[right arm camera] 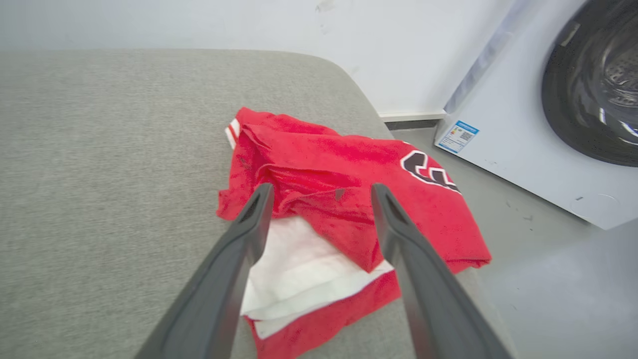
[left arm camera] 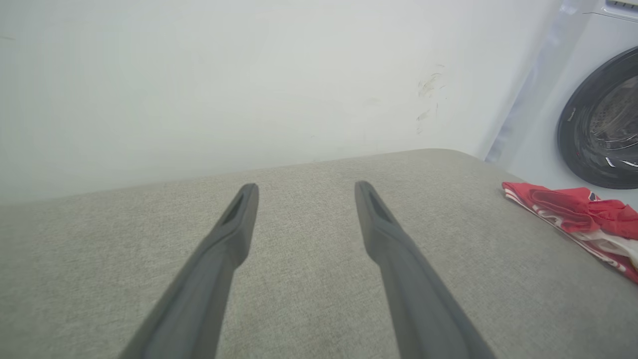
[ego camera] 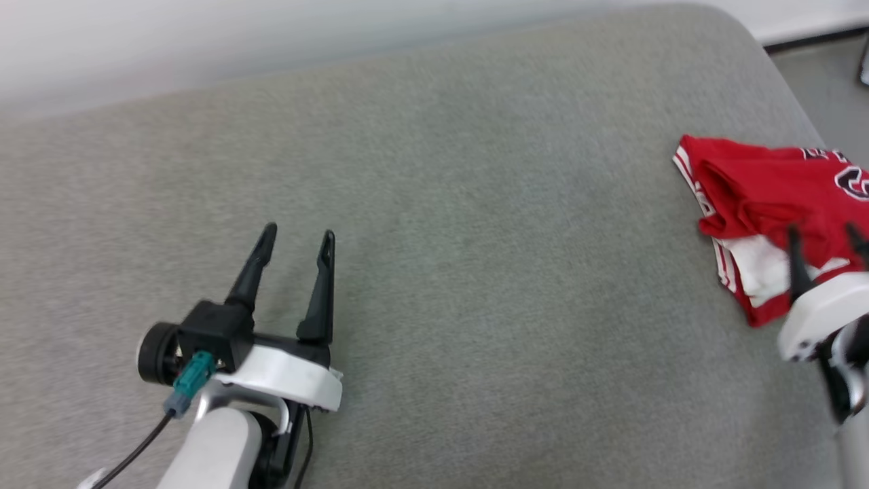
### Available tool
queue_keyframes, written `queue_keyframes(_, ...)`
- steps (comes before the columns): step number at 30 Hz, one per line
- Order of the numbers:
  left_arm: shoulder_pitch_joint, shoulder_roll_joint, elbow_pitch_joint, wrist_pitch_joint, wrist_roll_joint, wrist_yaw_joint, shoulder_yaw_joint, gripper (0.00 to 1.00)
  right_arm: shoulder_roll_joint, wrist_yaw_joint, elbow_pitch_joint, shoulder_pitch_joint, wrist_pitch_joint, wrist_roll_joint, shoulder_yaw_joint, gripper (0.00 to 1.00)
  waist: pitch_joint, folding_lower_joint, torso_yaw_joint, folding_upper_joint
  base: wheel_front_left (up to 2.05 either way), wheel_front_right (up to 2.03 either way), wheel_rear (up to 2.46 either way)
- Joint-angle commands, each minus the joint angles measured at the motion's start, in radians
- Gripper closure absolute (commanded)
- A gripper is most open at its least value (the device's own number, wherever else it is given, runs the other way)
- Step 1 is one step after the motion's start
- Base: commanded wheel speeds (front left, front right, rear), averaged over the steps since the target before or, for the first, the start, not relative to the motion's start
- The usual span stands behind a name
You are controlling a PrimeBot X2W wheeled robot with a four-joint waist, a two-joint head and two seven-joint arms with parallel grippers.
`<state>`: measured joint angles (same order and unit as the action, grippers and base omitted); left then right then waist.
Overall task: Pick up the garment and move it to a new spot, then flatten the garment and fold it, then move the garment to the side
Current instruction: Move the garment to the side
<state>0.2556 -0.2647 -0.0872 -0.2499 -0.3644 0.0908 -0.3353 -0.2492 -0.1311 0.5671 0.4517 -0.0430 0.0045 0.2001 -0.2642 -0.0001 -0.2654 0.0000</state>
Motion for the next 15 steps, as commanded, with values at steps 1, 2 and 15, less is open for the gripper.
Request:
queue_keyframes(1, -0.015, 0.005, 0.000, -0.005, -0.002, 0.005, 0.004, 0.00, 0.013, 0.001, -0.016, -0.019, 0.007, 0.007, -0.010, 0.00, 0.037, 0.0001, 0.032, 0.0000, 0.00, 0.00, 0.00)
queue_keyframes(2, -0.024, 0.008, -0.007, -0.006, -0.007, 0.005, 0.005, 0.00, 0.026, 0.001, -0.036, -0.046, 0.011, 0.016, -0.023, 0.00, 0.053, 0.0001, 0.046, 0.0000, 0.00, 0.00, 0.00)
queue_keyframes(15, -0.094, 0.039, -0.048, -0.015, -0.034, 0.015, 0.045, 0.00, 0.094, 0.001, -0.273, -0.220, 0.031, 0.127, -0.173, 0.00, 0.143, 0.0001, 0.209, 0.0000, 0.00, 0.00, 0.00)
